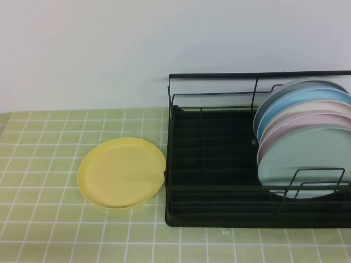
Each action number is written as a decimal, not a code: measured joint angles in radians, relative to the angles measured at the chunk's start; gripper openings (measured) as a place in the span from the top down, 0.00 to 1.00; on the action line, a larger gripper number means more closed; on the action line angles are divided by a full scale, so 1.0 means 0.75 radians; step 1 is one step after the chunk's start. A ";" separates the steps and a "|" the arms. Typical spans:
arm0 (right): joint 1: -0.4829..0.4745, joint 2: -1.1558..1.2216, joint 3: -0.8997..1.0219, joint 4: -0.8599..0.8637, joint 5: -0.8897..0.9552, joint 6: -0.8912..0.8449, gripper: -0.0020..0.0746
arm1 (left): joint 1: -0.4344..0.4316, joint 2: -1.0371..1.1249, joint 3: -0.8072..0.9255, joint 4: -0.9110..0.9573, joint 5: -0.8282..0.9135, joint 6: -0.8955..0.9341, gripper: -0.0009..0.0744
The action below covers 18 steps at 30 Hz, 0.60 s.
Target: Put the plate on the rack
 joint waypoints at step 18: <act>0.000 0.000 0.000 -0.002 -0.320 -0.008 0.96 | 0.000 0.000 0.000 -0.019 -0.679 0.000 0.99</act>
